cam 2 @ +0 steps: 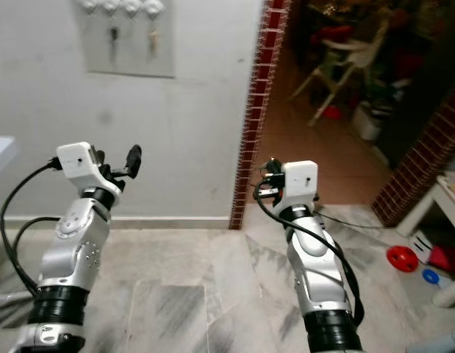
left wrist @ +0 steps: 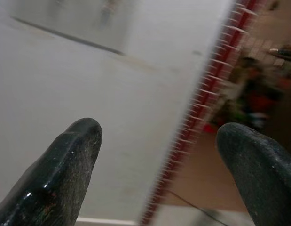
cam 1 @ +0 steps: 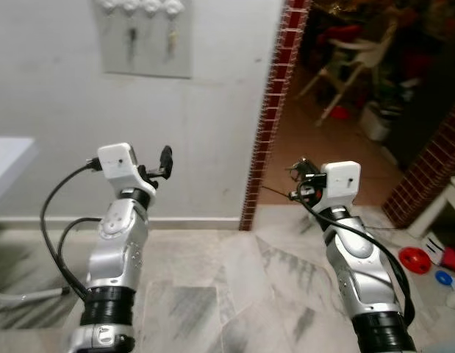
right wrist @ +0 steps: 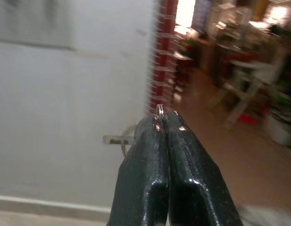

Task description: Hang keys on a hook

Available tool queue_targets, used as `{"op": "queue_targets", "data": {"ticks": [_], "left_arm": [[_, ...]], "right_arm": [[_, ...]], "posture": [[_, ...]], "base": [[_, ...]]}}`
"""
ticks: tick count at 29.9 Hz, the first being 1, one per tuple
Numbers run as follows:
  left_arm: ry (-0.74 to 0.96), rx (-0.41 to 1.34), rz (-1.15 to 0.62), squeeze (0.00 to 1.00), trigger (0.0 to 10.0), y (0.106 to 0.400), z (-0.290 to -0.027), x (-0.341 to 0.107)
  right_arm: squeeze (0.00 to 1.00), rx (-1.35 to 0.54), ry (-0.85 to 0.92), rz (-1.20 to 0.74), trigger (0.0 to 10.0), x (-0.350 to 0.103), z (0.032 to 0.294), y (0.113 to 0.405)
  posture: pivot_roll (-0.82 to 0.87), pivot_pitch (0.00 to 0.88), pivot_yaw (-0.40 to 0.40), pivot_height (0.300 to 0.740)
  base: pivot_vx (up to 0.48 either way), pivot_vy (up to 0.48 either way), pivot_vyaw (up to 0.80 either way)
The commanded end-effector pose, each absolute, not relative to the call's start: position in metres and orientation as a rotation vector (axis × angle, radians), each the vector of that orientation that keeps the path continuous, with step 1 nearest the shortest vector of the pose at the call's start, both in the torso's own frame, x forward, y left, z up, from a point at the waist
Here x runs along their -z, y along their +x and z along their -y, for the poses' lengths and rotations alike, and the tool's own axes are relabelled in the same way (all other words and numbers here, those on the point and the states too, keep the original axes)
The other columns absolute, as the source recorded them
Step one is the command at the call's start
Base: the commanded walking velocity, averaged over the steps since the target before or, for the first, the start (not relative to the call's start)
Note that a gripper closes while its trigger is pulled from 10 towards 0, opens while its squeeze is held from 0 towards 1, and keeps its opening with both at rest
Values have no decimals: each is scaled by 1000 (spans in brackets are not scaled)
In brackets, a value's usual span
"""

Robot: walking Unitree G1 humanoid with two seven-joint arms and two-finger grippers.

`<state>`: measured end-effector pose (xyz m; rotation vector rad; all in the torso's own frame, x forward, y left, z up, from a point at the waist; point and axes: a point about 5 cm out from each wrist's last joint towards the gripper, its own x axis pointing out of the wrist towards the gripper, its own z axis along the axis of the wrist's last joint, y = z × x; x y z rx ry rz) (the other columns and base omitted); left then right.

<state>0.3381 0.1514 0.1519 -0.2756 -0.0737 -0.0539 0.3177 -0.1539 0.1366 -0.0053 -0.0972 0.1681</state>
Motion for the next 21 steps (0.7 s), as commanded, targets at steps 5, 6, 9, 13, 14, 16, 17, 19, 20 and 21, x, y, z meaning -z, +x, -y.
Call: {"op": "queue_targets", "data": {"ticks": [5, 6, 9, 13, 14, 16, 17, 19, 20, 21], "left_arm": [[-287, 39, 61, 0, 10000, 340, -156, -152], [-287, 38, 60, 0, 10000, 340, -156, -152], [-297, 31, 56, 0, 10000, 340, -156, -152], [-335, 12, 51, 0, 10000, 340, -160, -151], [-333, 5, 43, 0, 10000, 341, -161, -150], [-335, 1, 37, 0, 10000, 341, -163, -150], [-336, 0, 36, 0, 10000, 341, -163, -150], [-339, -2, 30, 0, 10000, 342, -163, -149], [-339, -3, 28, 0, 10000, 342, -164, -149], [-339, -3, 28, 0, 10000, 342, -164, -149]], "right_arm": [[0, -160, -17, 130, 10000, -144, 154, 318], [0, -160, -17, 128, 10000, -144, 154, 318], [0, -160, -16, 128, 10000, -143, 154, 317], [0, -157, -17, 129, 10000, -144, 154, 318], [0, -158, -15, 131, 10000, -144, 154, 317], [0, -159, -12, 133, 10000, -144, 154, 317], [0, -159, -10, 133, 10000, -145, 154, 317], [0, -159, -11, 134, 10000, -145, 154, 317], [0, -159, -12, 135, 10000, -145, 154, 317], [0, -159, -13, 136, 10000, -145, 154, 317]], "posture": [[5, 0, -70, 740], [5, 0, -70, 740], [4, 0, -69, 740], [4, 0, -69, 740], [5, 0, -67, 740], [5, 0, -67, 740], [5, 0, -67, 740], [4, 0, -66, 740], [3, 0, -65, 740], [2, 0, -64, 740]], "base": [[0, 0, 0], [0, 0, 0], [0, 0, 0], [0, 0, 0], [0, 0, 0], [0, 0, 0], [0, 0, 0], [0, -28, 0], [0, -356, 0], [0, 0, 0]]}}
